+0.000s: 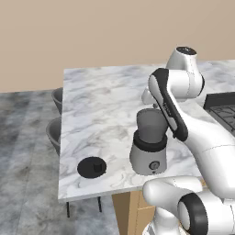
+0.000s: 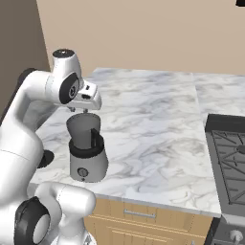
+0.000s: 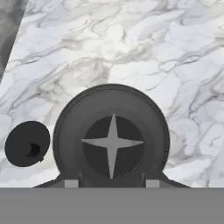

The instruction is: Close the lid blender by securely placing the lid on top.

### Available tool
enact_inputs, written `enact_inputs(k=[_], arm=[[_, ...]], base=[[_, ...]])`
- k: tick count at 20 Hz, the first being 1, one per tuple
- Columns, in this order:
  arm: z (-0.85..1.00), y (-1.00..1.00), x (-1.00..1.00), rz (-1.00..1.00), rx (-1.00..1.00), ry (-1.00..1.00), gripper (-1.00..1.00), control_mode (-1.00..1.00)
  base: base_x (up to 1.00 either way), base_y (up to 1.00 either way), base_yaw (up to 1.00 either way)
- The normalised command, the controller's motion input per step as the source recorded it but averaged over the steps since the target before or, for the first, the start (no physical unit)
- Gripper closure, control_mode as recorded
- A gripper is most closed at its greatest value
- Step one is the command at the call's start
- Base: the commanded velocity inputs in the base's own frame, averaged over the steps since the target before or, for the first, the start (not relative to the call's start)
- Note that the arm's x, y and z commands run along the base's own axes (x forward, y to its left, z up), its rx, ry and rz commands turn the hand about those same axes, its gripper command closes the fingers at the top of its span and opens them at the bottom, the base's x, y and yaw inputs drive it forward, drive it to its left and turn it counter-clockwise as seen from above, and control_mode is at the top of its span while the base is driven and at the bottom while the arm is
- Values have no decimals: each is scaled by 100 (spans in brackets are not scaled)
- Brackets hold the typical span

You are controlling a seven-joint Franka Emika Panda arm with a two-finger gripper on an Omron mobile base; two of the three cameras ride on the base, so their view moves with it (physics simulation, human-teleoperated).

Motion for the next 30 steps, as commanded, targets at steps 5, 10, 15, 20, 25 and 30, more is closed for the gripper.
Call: enact_inputs(k=[5,10,15,20,25,30], arm=[[-5,31,-60,3,-1,0,-100,-100],[-37,95,-59,6,-10,8,-100,-100],[-49,100,-31,0,-18,19,-100,-100],[-57,100,-8,1,-14,22,-100,-100],[-44,82,0,1,-9,16,-100,-100],[-17,14,0,0,-2,3,-100,-100]], base=[[0,0,0],[0,0,0],[0,0,0],[0,0,0],[0,0,0],[0,0,0]])
